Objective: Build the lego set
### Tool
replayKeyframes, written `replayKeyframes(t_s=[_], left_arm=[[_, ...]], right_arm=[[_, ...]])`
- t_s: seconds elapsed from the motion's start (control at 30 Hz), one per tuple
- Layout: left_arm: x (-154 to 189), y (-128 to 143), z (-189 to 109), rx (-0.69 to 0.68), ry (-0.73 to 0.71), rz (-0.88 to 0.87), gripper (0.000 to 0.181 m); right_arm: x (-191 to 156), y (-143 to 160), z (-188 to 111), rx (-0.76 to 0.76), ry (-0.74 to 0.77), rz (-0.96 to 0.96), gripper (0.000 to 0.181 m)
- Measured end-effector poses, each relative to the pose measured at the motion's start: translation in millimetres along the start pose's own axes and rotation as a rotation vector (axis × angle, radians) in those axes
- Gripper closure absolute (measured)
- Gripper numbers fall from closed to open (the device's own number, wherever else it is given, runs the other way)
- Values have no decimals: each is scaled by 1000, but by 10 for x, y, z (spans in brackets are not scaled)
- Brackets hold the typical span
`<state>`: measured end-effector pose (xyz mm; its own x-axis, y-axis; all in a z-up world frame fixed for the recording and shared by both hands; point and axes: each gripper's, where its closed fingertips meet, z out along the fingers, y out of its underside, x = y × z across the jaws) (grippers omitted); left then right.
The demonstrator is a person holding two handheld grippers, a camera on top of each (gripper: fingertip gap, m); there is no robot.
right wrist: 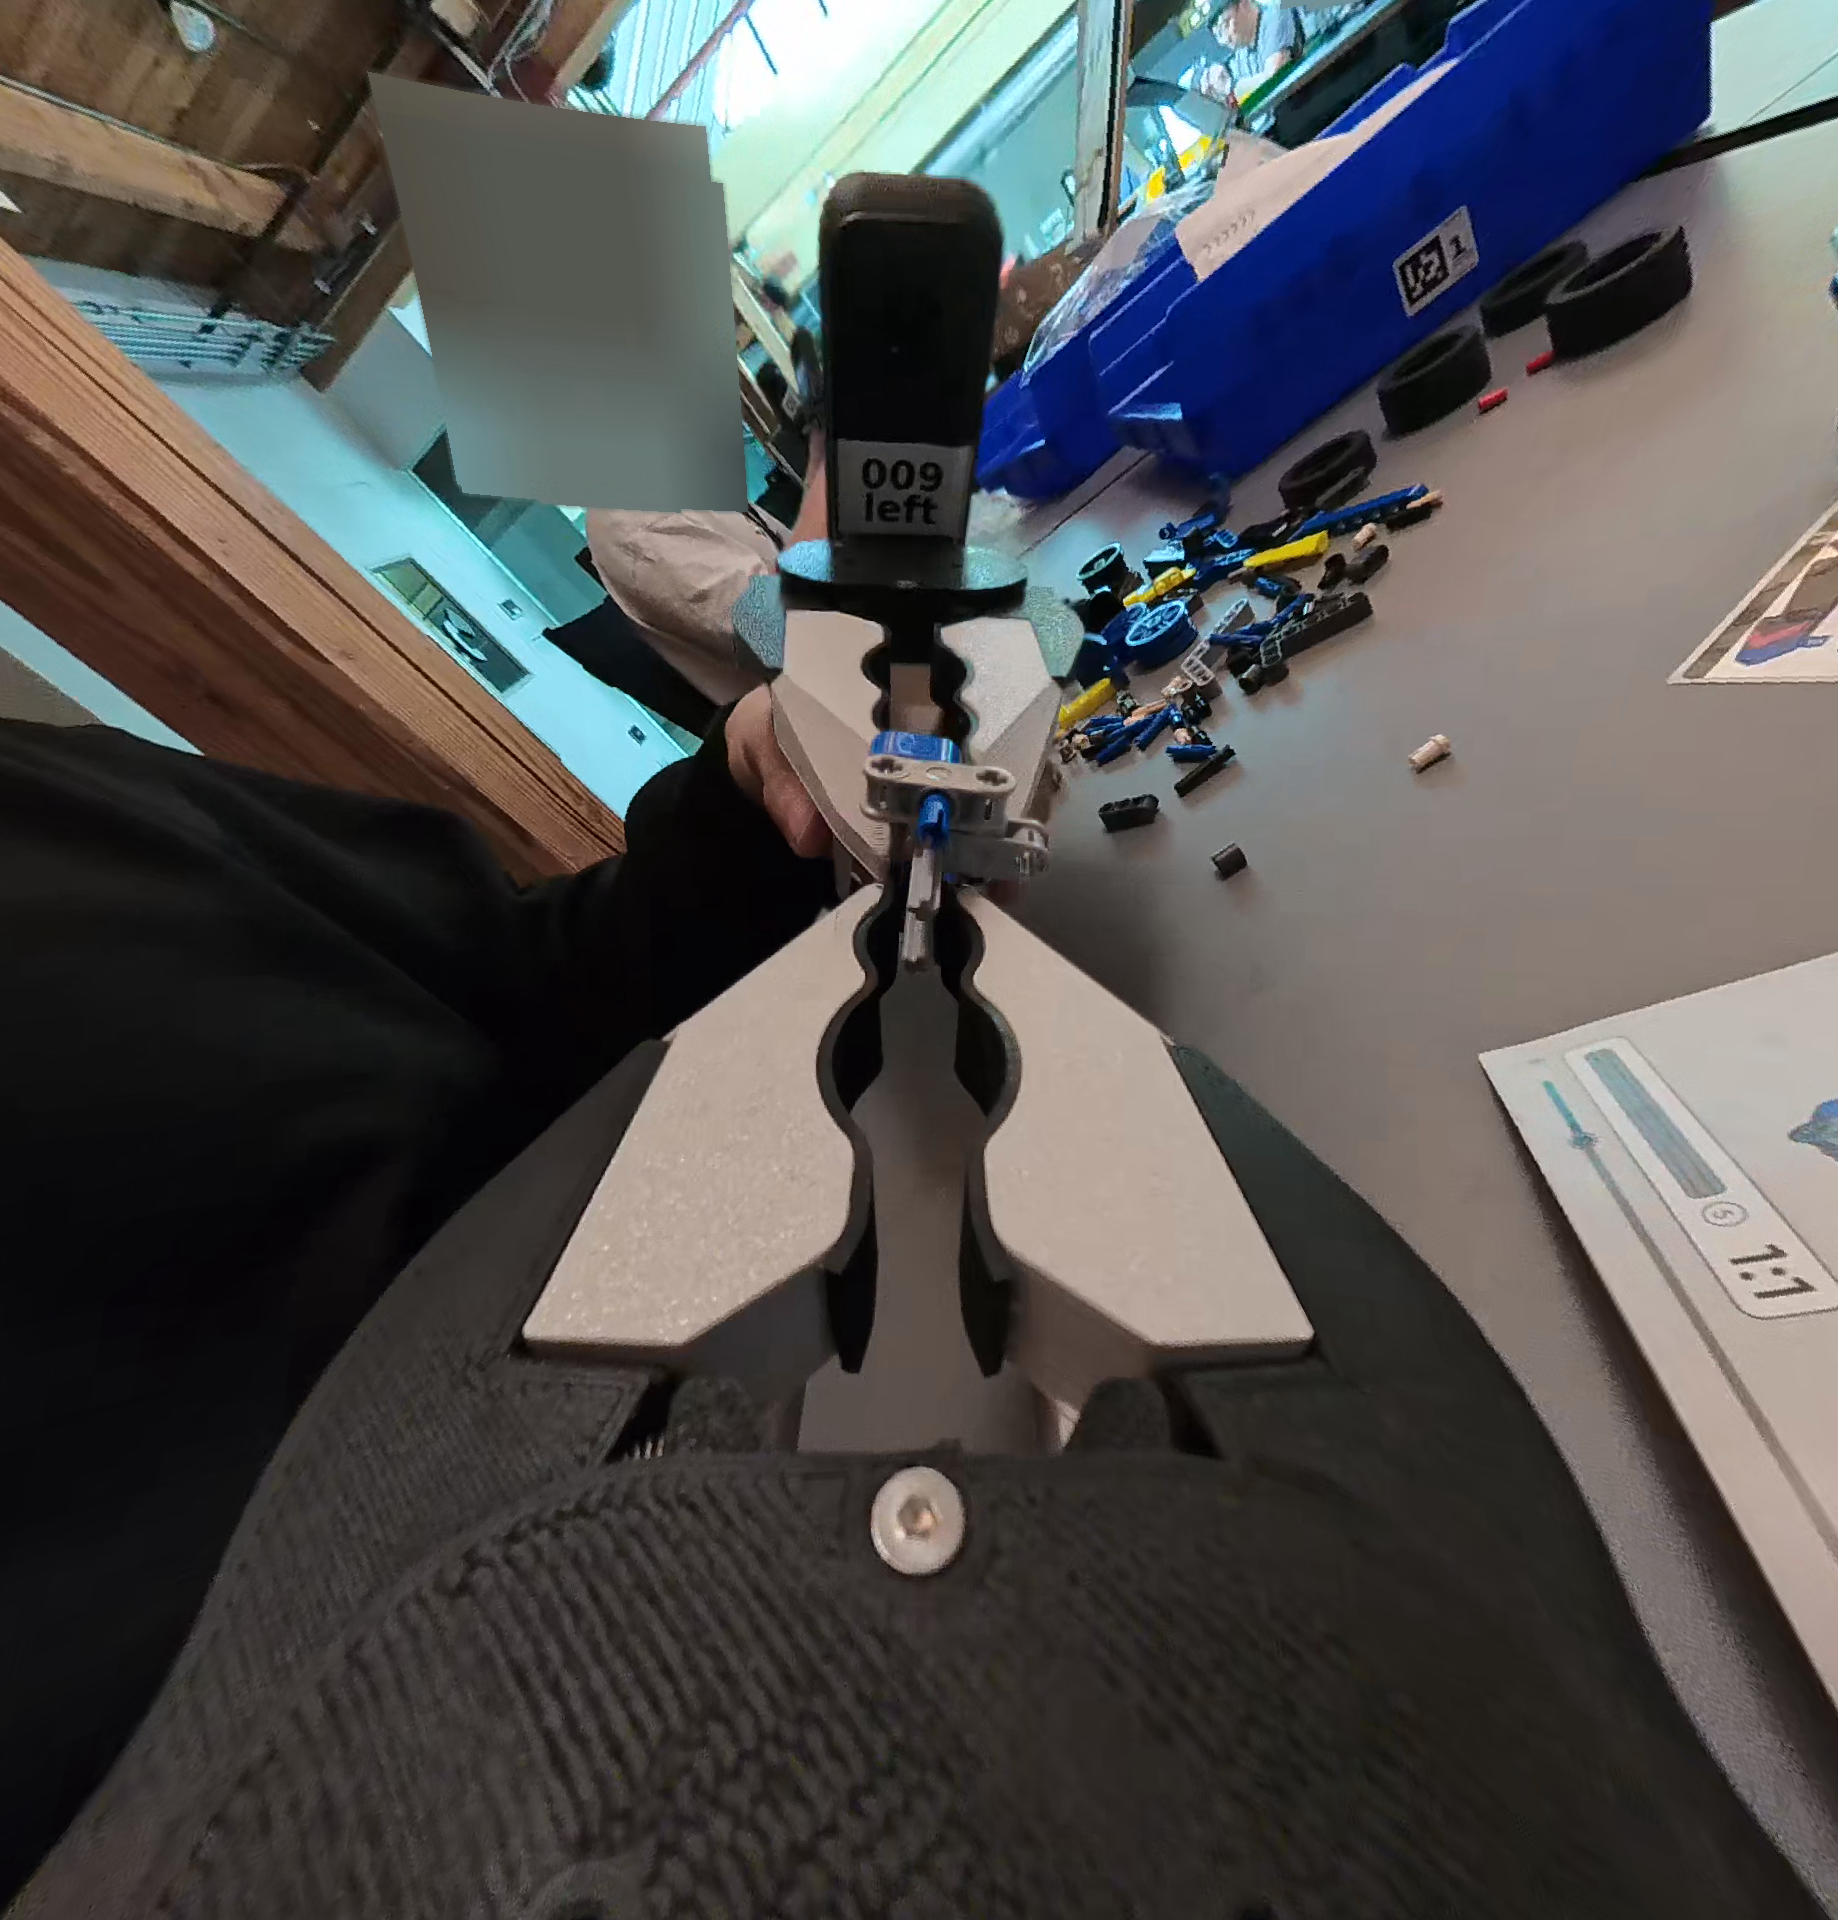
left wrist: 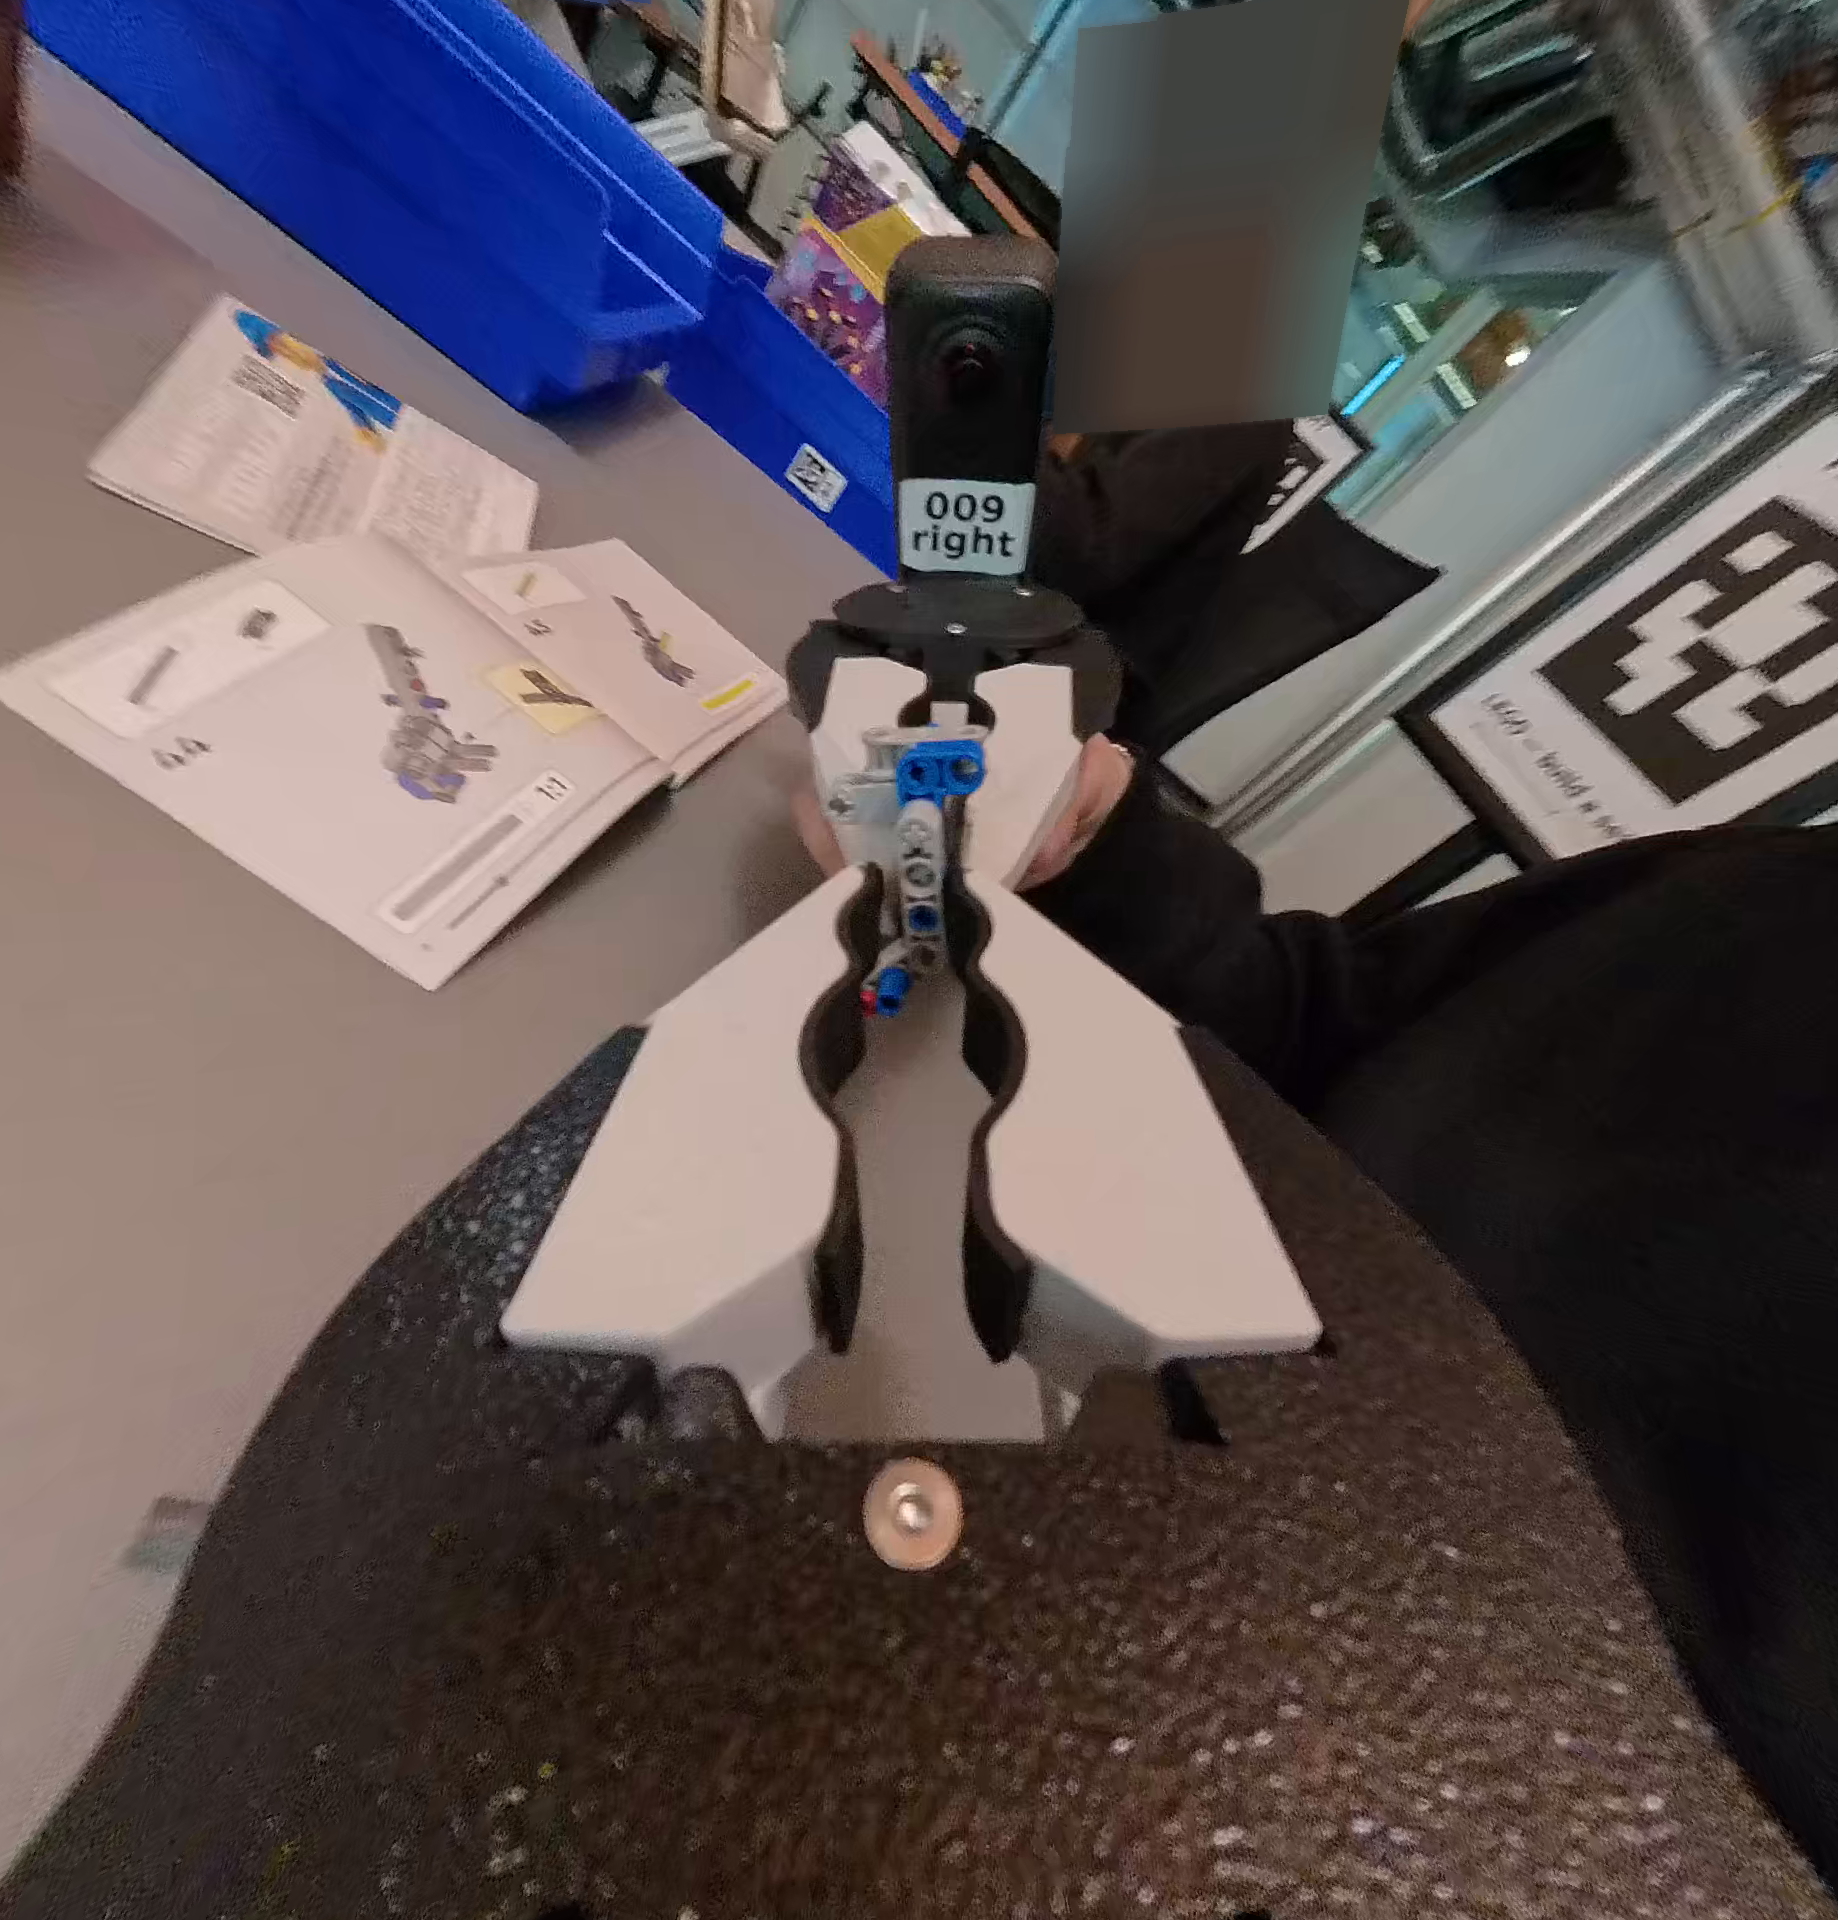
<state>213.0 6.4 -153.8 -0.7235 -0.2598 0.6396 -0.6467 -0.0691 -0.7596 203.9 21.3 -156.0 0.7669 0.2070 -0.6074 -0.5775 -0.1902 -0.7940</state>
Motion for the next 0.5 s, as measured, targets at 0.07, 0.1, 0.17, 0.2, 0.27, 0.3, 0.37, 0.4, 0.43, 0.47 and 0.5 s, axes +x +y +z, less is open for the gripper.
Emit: replayKeyframes(t_s=[0.07,0.1,0.17,0.2,0.27,0.3,0.37,0.4,0.43,0.47,0.5], left_arm=[[10,24,-8,-1,39,-59,173],[17,17,-17,11,59,-79,173],[11,-13,-34,46,94,-154,177],[6,-26,-42,60,116,-212,177],[-24,-32,-57,82,137,-287,177],[-46,-8,-60,77,133,-302,176],[-61,-4,-80,91,146,-344,176],[-50,-11,-98,99,165,-368,176],[-54,-17,-116,104,172,-384,176],[-66,-9,-136,103,166,-390,176],[-78,11,-155,91,158,-389,176]], right_arm=[[-14,18,9,-12,-1,2,176],[-17,10,15,-6,-1,6,176],[13,-16,18,11,20,11,176],[27,-17,15,10,29,6,170],[86,-7,-12,1,73,-9,152],[108,0,-32,-7,91,-13,148],[134,25,-84,-34,118,-24,142],[132,73,-124,-75,124,-30,141],[147,137,-186,-131,146,-47,142],[193,209,-274,-197,192,-87,146],[252,291,-379,-273,248,-155,150]])
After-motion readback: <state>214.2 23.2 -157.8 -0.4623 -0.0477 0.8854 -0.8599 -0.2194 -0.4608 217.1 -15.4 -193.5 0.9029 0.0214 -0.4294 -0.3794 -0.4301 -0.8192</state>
